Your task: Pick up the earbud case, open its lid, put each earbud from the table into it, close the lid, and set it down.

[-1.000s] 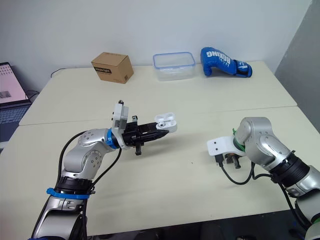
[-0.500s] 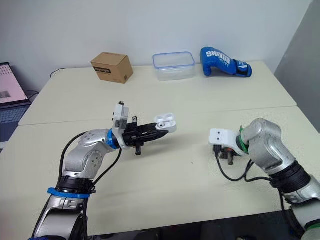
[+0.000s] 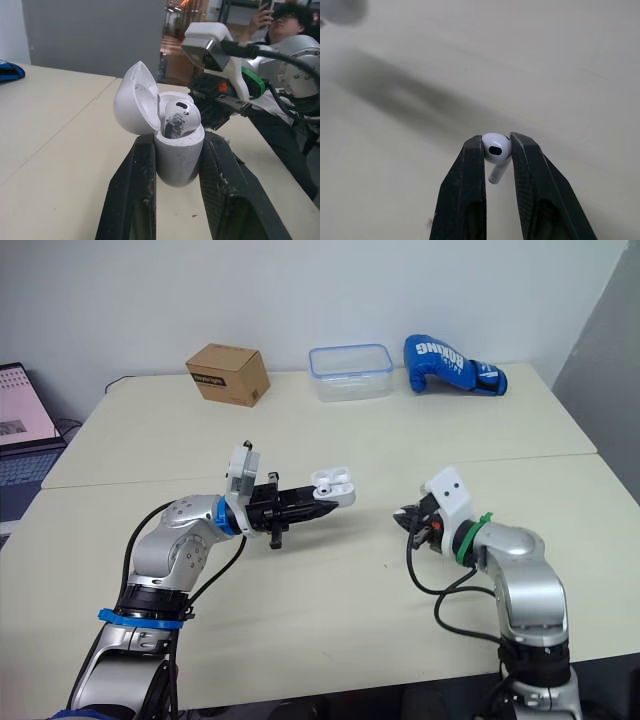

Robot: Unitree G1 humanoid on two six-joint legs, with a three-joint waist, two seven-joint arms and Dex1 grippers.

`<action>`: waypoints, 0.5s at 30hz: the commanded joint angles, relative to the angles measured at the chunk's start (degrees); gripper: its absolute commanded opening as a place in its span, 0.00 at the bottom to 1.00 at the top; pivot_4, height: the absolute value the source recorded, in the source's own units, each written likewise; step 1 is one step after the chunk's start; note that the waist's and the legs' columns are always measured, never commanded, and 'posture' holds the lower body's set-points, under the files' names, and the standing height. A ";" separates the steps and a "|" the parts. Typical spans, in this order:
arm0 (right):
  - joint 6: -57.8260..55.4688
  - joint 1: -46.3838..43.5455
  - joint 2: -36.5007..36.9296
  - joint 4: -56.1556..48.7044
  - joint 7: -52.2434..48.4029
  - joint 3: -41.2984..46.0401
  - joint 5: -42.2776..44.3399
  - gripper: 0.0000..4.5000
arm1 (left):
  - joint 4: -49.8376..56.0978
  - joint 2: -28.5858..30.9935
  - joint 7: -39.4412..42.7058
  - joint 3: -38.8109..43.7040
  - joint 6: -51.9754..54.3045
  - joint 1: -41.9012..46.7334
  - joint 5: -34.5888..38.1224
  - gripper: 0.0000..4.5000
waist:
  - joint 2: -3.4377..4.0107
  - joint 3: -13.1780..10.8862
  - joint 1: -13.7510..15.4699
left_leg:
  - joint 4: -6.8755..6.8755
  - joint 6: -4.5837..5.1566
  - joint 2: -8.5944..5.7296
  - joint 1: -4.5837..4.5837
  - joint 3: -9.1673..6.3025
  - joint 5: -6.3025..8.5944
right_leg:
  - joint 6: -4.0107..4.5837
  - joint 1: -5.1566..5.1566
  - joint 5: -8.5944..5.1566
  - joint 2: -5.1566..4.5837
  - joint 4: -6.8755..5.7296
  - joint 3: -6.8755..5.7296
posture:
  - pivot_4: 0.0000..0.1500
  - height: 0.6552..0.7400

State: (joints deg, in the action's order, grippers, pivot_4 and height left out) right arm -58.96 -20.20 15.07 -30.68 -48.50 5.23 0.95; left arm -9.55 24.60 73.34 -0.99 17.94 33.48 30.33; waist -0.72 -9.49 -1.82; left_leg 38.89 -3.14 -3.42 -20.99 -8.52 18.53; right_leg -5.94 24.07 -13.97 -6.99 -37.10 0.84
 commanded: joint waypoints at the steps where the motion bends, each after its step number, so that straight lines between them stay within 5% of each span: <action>1: 3.02 1.05 -1.19 -4.48 3.58 2.11 3.93 0.08 | 2.09 0.34 0.98 0.21 0.39 0.89 1.25 0.19 | 0.00 0.00 -0.02 | 0.00 0.00 -0.01 0.00 0.01 0.00 | 0.00 0.00 0.00 0.00 0.00 0.01 | 1.00 0.89; 15: 12.41 -3.37 -3.19 -10.15 17.96 -0.73 8.45 0.08 | -3.61 0.14 4.57 -0.12 -2.11 2.64 -0.81 0.19 | 0.01 0.01 -0.06 | 0.00 0.00 0.00 0.04 0.01 0.00 | 0.00 -0.01 0.00 0.02 -0.02 0.01 | 1.00 0.89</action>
State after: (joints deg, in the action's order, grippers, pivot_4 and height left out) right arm -48.14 -21.75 11.40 -37.00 -31.99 4.86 8.08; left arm -12.41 24.77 77.09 -1.15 17.61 34.44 29.89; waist -0.71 -9.49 -1.88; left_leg 38.89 -3.14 -3.42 -20.95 -8.51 18.53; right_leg -5.94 24.06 -13.97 -6.97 -37.13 0.85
